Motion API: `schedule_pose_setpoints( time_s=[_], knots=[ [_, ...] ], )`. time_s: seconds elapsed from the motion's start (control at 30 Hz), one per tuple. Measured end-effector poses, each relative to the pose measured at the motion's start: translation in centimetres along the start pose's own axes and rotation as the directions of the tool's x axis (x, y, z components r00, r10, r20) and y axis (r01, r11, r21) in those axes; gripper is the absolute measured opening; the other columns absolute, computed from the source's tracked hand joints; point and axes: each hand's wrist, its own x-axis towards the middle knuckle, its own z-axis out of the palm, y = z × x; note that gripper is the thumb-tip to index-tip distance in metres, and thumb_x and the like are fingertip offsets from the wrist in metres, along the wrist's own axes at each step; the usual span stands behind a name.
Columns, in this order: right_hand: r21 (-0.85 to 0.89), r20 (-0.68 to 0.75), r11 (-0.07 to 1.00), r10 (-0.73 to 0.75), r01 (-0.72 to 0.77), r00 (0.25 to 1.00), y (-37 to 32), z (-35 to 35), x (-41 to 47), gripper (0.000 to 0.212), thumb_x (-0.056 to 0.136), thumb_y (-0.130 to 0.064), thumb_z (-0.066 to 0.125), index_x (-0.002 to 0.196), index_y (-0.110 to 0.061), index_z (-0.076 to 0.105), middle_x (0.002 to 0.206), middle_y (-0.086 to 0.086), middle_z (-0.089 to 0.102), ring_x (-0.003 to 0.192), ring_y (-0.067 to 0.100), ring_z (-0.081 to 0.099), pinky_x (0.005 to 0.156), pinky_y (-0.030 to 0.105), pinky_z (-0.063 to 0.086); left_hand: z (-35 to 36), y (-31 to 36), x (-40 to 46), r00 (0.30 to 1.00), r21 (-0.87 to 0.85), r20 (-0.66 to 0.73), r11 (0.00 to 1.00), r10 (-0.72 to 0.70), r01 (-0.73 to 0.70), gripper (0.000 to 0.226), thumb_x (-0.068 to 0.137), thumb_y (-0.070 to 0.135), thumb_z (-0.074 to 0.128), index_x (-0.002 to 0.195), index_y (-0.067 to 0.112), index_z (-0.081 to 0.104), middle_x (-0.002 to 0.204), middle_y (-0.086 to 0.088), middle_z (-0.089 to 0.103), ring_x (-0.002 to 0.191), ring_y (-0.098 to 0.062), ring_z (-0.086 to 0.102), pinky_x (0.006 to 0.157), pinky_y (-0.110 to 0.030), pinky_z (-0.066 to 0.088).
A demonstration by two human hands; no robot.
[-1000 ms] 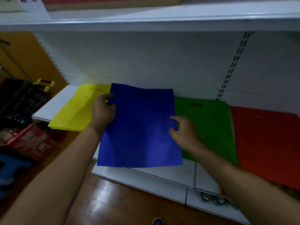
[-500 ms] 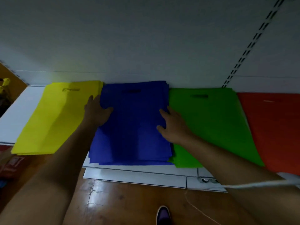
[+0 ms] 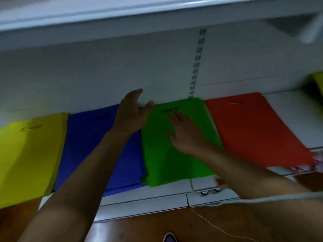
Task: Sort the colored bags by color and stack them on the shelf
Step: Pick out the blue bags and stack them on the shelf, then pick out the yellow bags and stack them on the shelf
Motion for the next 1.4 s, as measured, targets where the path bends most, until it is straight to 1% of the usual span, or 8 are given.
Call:
schedule_pose_setpoints(
  time_s=[0.13,0.33,0.53,0.67,0.93,1.03,1.2,1.4],
  knots=[
    [-0.005,-0.067,0.997,0.073,-0.073,0.995,6.0,-4.5,-3.9,0.074,0.093,-0.035,0.057,0.153,-0.017,0.018,0.161,0.009,0.015,0.144,0.033,0.021,0.116,0.046,0.028,4.9,8.5,0.1,0.992,0.019,0.053,0.993,0.116,-0.117,0.062,0.094,0.043,0.055,0.147,0.021,0.034,0.153,-0.001,0.033,0.139,-0.017,0.032,0.115,-0.032,0.026],
    [0.007,-0.22,0.99,0.139,-0.141,0.965,17.7,-11.3,-12.0,0.068,0.091,-0.036,0.055,0.149,-0.015,0.026,0.157,0.012,0.025,0.141,0.032,0.029,0.113,0.044,0.032,14.1,21.2,-2.1,0.971,0.083,0.078,0.969,0.225,-0.231,0.059,0.094,0.043,0.055,0.146,0.021,0.038,0.151,-0.003,0.036,0.137,-0.02,0.036,0.113,-0.032,0.028],
    [0.081,-0.222,0.968,0.249,-0.237,0.943,28.8,-17.2,-19.4,0.064,0.099,-0.037,0.048,0.152,-0.018,0.018,0.162,0.005,0.01,0.145,0.031,0.018,0.115,0.046,0.026,23.5,32.9,-4.5,0.945,0.075,0.128,0.947,0.302,-0.313,0.06,0.094,0.042,0.055,0.146,0.018,0.037,0.152,-0.003,0.036,0.137,-0.019,0.036,0.112,-0.03,0.028],
    [0.079,-0.205,0.953,0.304,-0.293,0.931,34.2,-19.6,-21.7,0.065,0.102,-0.039,0.044,0.154,-0.019,0.012,0.163,0.002,0.004,0.148,0.029,0.011,0.117,0.045,0.024,28.2,38.3,-4.1,0.927,0.065,0.168,0.934,0.336,-0.351,0.06,0.094,0.041,0.056,0.146,0.018,0.038,0.151,-0.004,0.036,0.136,-0.019,0.037,0.112,-0.032,0.029],
    [0.105,-0.27,0.906,0.423,-0.411,0.865,43.0,-23.5,-23.8,0.065,0.101,-0.039,0.046,0.154,-0.019,0.013,0.163,0.004,0.004,0.147,0.031,0.012,0.115,0.048,0.026,36.3,44.8,0.3,0.886,0.028,0.27,0.917,0.376,-0.398,0.063,0.092,0.042,0.058,0.146,0.016,0.038,0.15,-0.007,0.038,0.135,-0.024,0.04,0.11,-0.037,0.034],
    [0.13,-0.285,0.874,0.484,-0.467,0.827,46.5,-24.5,-24.3,0.065,0.102,-0.039,0.044,0.154,-0.02,0.012,0.163,0.003,0.003,0.148,0.03,0.011,0.116,0.048,0.025,39.4,46.5,1.5,0.873,0.049,0.325,0.916,0.363,-0.399,0.063,0.092,0.041,0.057,0.146,0.015,0.037,0.15,-0.01,0.038,0.134,-0.027,0.04,0.108,-0.039,0.036],
    [0.155,-0.238,0.835,0.55,-0.528,0.8,52.5,-25.1,-25.7,0.064,0.103,-0.039,0.042,0.155,-0.022,0.009,0.163,0.001,0.0,0.149,0.029,0.008,0.117,0.046,0.024,44.2,47.8,2.8,0.885,0.092,0.372,0.937,0.281,-0.336,0.064,0.094,0.043,0.055,0.147,0.013,0.034,0.151,-0.01,0.037,0.135,-0.031,0.039,0.106,-0.042,0.035],
    [0.187,-0.218,0.854,0.518,-0.485,0.827,59.8,-25.4,-26.8,0.062,0.103,-0.039,0.042,0.154,-0.019,0.013,0.163,0.003,0.005,0.148,0.028,0.009,0.116,0.045,0.025,49.6,47.3,3.6,0.928,0.129,0.367,0.985,0.059,-0.113,0.068,0.094,0.044,0.055,0.149,0.014,0.028,0.155,-0.01,0.029,0.137,-0.034,0.035,0.105,-0.047,0.037]
  ],
)
